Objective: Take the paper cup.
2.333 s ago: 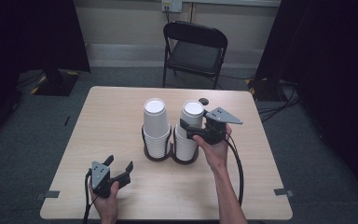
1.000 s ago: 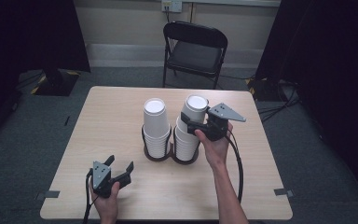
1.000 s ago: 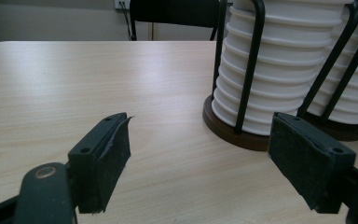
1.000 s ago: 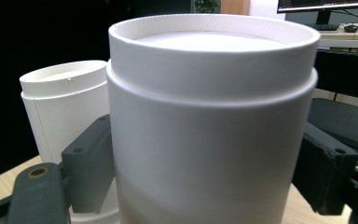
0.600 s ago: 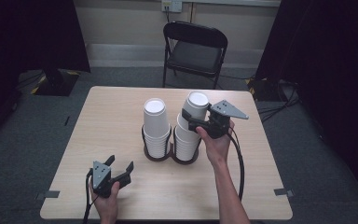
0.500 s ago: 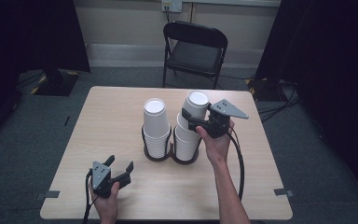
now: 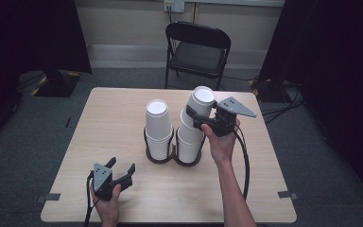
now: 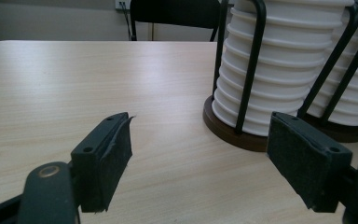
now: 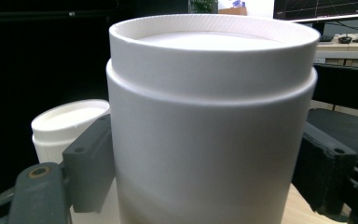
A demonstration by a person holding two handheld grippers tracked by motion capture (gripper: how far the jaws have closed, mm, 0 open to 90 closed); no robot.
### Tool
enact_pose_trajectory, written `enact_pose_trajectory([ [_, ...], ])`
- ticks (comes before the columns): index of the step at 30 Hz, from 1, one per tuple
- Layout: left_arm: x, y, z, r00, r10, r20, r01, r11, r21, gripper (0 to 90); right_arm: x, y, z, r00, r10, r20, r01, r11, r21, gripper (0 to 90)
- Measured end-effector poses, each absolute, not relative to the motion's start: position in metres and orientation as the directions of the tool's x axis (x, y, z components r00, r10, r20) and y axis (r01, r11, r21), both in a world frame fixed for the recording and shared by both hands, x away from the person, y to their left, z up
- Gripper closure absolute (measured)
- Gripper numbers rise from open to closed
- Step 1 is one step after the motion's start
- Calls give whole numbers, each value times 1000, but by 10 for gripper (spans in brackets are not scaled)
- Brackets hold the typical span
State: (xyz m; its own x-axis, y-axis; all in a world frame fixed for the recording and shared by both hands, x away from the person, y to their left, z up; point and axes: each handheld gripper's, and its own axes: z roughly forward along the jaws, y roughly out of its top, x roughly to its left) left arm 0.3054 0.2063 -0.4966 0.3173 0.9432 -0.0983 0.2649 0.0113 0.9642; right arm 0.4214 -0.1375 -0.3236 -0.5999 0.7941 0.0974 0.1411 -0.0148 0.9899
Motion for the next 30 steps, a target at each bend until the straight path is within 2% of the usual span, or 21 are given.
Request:
enact_pose_trajectory([
  [16,305,207,-497,321,941,-107,259,22,966,226,420,-139,-302,-600,795,86,91,-39,995,191],
  [26,306,207,-496,357,929,-101,271,1,962,258,420,-147,-294,-602,791,109,88,-69,994,193],
  [30,309,208,-496,367,921,-127,291,16,956,281,416,-150,-289,-610,784,118,81,-87,993,194],
])
